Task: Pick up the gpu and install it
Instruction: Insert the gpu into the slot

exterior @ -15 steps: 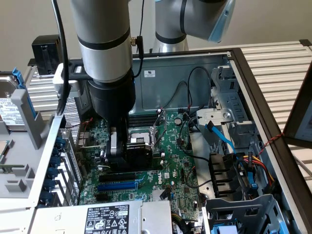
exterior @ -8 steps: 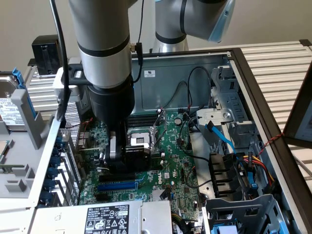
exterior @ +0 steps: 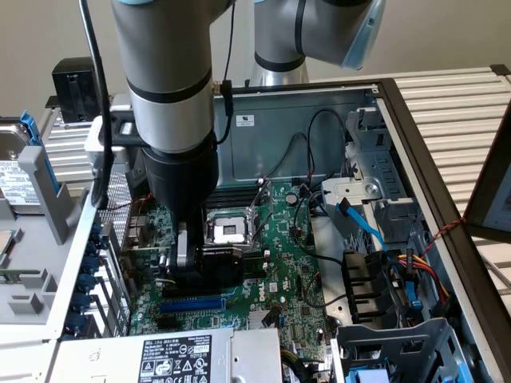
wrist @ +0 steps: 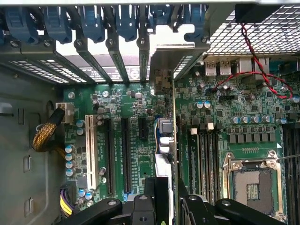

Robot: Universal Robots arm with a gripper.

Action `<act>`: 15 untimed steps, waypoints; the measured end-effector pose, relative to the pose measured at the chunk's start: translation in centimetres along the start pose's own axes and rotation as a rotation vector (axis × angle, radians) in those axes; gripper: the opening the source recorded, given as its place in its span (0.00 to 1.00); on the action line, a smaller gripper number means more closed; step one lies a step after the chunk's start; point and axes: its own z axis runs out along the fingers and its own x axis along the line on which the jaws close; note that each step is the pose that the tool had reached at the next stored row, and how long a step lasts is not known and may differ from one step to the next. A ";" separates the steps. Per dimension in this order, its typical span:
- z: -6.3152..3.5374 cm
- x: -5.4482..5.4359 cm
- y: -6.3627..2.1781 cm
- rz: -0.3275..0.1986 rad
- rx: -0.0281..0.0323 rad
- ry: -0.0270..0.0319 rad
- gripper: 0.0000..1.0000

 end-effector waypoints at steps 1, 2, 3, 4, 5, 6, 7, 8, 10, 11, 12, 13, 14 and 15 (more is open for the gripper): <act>0.11 0.0 0.00 0.000 -0.0001 -0.0006 0.28; 0.19 0.1 -0.01 0.001 -0.0006 -0.0009 0.28; 0.26 0.1 -0.01 0.001 -0.0009 -0.0014 0.28; 0.31 0.2 -0.01 0.001 -0.0018 -0.0018 0.28; 0.34 0.2 -0.02 0.001 -0.0028 -0.0024 0.28; 0.38 0.3 -0.03 0.002 -0.0036 -0.0030 0.28; 0.42 0.3 -0.03 0.002 -0.0050 -0.0033 0.28; 0.43 0.3 -0.02 0.002 -0.0068 -0.0036 0.28; 0.43 0.3 -0.03 0.002 -0.0089 -0.0042 0.28; 0.44 0.3 -0.03 0.002 -0.0089 -0.0043 0.28; 0.45 0.3 -0.03 0.002 -0.0088 -0.0044 0.28; 0.46 0.3 -0.03 0.002 -0.0088 -0.0045 0.28; 0.46 0.3 -0.03 0.001 -0.0089 -0.0042 0.28; 0.48 0.3 -0.03 0.001 -0.0090 -0.0036 0.28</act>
